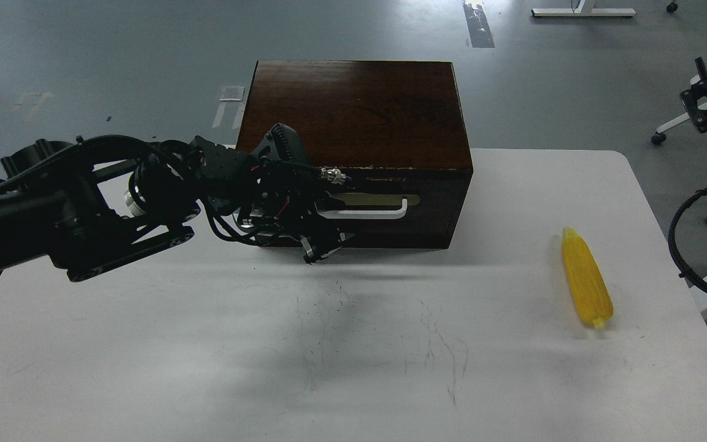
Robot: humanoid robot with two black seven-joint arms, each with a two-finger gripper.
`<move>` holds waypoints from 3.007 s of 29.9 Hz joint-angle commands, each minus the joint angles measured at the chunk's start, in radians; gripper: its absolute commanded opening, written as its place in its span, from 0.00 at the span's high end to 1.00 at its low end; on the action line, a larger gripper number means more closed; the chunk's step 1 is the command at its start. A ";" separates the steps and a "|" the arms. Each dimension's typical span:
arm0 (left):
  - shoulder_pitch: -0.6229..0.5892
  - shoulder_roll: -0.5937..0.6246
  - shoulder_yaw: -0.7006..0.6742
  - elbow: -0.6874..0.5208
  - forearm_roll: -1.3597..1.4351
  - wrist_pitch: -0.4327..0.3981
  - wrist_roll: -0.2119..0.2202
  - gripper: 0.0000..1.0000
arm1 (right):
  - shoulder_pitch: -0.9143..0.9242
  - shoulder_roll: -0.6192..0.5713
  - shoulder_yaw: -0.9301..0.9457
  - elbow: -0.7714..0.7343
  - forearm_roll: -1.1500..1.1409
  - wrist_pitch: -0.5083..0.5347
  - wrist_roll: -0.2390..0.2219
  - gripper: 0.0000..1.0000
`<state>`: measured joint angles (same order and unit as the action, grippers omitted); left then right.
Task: Put corn in drawer with both arms
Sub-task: 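Pull the drawer handle toward the robot with the left gripper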
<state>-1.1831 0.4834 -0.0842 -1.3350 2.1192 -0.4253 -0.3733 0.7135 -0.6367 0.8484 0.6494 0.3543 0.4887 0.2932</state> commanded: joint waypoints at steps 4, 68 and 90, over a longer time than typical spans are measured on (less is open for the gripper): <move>0.000 0.006 0.000 -0.026 -0.010 -0.015 -0.049 0.55 | 0.000 0.000 0.000 -0.010 0.000 0.000 0.004 0.00; -0.030 0.049 0.014 -0.075 -0.010 -0.063 -0.044 0.55 | 0.004 -0.001 0.000 -0.039 -0.002 0.000 0.004 0.00; -0.036 0.055 0.024 -0.156 -0.010 -0.063 -0.058 0.70 | 0.007 -0.003 0.000 -0.066 -0.002 0.000 0.004 0.00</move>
<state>-1.2158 0.5384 -0.0583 -1.4750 2.1123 -0.4888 -0.4275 0.7210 -0.6398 0.8484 0.5831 0.3528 0.4887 0.2976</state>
